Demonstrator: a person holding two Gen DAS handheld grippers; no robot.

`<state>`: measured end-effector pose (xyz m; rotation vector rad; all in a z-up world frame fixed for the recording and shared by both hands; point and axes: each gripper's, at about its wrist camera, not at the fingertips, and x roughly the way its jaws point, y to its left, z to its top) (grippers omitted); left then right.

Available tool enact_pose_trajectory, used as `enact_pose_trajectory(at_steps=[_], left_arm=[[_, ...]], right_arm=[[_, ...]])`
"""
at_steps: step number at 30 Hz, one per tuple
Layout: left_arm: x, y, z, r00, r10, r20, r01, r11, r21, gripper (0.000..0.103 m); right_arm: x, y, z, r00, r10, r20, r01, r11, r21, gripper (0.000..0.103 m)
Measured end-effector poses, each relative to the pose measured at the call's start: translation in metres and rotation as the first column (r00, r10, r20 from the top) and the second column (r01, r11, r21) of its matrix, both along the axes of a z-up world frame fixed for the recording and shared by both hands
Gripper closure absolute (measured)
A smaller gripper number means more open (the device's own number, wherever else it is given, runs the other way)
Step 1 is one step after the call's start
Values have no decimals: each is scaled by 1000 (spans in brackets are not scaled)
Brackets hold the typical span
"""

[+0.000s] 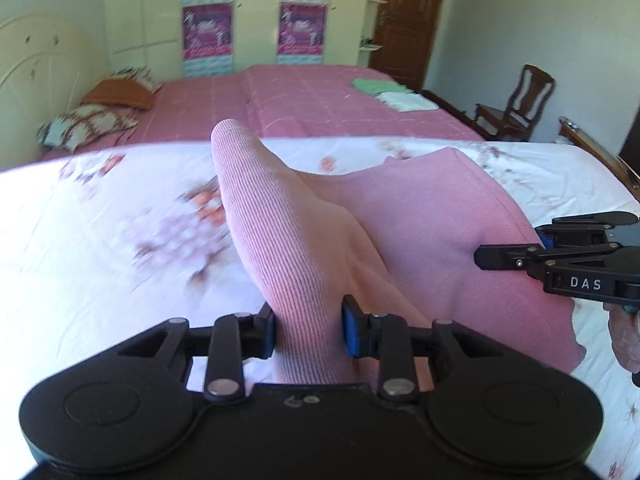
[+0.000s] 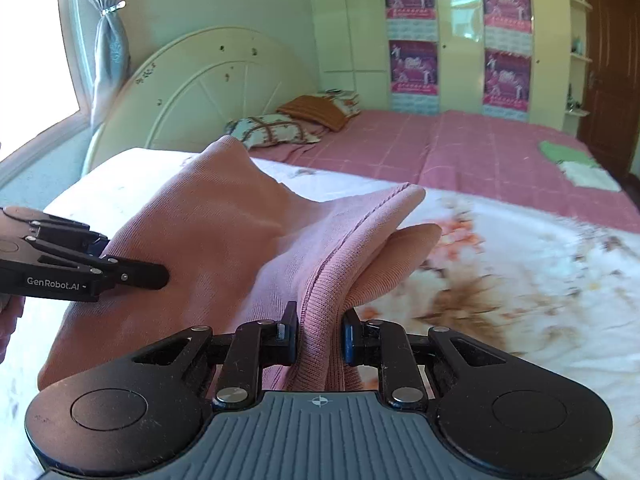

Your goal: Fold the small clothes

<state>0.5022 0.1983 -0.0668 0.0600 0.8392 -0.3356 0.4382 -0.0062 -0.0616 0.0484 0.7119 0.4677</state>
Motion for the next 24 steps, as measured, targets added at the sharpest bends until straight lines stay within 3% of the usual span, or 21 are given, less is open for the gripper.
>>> enact_pose_trajectory(at_steps=[4,7,9,10,12,13,14,16,17,19,22,23,24], left_arm=[[5,27,-23,997,13,-72,-14,1000,-19,71],[6,39,-45,995,14,-100,-17,1000,-23,62],[6,46,-51,997,38,-72,-41,998,-44,44],[3,52,-54,997,53,-56,-55,998,-35,31],[1,60,-61,997,66,-37,-67,997,-46,20],[0,65,-64,996,75,-38,-78,995,-62,15],[-1,70,-67,996,84,-37,-87,993,-74,9],[-2,83,-65,995,91,-37,-94,989,-118,13],[-6,89,-60,996,87,-23,-89,984,-152,24],[-12,95,-43,995,92,44,-85,986,-144,39],[-5,83,-22,993,26,117,-10,991,-132,39],[2,76,-21,993,-6,114,21,991,-129,38],[10,67,-22,994,-24,110,36,994,-105,39]], right_arm=[[11,37,-22,998,20,-63,-18,999,26,83],[11,44,-45,994,5,-111,-5,1000,5,83],[13,40,-62,989,-16,-147,18,1000,10,83],[14,33,-70,986,-27,-166,32,999,28,83],[14,23,-83,981,-42,-190,56,996,68,83],[16,20,-86,979,-44,-197,63,994,89,81],[16,17,-87,977,-59,-205,80,992,95,68],[17,11,-89,975,-69,-212,95,989,113,61],[17,6,-86,972,-68,-224,98,987,129,59],[12,-3,-70,974,-114,-197,142,981,134,59],[7,-12,-37,988,-127,-89,140,978,156,61],[13,-8,-31,990,-117,-73,126,982,141,71],[21,-1,-27,993,-101,-63,108,987,121,74]])
